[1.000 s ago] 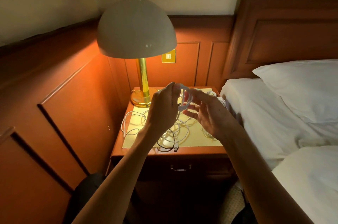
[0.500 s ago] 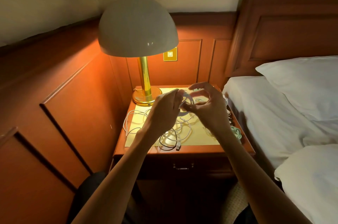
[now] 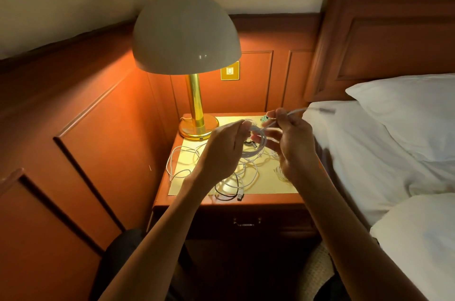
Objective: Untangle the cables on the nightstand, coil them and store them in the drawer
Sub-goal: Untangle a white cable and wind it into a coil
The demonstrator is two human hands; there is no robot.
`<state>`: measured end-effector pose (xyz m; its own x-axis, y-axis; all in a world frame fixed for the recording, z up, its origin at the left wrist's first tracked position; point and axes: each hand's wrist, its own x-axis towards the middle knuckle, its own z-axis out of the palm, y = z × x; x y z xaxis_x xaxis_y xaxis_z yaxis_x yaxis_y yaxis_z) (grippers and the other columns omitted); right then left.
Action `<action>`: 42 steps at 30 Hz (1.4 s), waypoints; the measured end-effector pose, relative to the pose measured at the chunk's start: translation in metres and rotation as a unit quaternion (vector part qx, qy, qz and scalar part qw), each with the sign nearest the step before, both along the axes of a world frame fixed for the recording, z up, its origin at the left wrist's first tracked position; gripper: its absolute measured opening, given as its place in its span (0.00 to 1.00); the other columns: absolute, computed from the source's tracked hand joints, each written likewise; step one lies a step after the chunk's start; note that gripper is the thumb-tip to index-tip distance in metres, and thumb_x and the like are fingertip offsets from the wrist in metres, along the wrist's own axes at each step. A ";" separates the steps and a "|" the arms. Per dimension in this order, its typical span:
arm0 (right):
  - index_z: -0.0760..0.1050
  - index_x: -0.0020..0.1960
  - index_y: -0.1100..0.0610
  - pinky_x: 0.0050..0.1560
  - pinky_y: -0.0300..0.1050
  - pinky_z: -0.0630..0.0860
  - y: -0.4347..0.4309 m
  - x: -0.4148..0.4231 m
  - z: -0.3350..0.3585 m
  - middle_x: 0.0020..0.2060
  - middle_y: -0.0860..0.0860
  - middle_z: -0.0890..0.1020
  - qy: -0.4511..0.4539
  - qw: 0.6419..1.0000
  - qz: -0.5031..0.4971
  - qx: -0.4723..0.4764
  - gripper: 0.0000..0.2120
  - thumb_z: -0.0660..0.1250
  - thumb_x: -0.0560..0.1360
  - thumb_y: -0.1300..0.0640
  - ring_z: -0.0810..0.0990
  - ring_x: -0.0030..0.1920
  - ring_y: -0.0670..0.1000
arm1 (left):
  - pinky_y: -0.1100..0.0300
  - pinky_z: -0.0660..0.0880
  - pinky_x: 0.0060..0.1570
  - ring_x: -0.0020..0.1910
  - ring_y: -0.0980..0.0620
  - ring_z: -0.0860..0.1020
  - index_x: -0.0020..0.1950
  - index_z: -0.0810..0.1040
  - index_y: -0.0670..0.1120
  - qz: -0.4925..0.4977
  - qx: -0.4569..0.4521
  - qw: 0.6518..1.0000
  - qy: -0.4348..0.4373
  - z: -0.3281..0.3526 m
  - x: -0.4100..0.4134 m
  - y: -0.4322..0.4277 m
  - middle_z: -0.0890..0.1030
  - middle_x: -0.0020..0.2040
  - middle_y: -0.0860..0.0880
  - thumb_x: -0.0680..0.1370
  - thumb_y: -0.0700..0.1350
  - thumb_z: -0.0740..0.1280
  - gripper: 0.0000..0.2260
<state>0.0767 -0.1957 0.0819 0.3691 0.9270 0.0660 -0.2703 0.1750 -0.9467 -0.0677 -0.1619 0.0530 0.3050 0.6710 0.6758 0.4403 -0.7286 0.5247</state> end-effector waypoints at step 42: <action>0.72 0.66 0.67 0.44 0.47 0.84 -0.006 -0.002 -0.026 0.48 0.61 0.84 0.207 0.958 0.190 -0.054 0.19 0.66 0.77 0.65 0.86 0.47 0.56 | 0.72 0.68 0.30 0.33 0.64 0.77 0.41 0.74 0.52 0.049 -0.141 0.985 -0.090 0.002 0.008 0.000 0.75 0.33 0.58 0.86 0.51 0.54 0.16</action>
<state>0.0743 -0.2015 0.0563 -0.0223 0.9930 -0.1161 -0.6512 -0.1026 -0.7520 -0.0594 -0.1619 0.0551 0.1219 0.8600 0.4955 0.3834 -0.5013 0.7757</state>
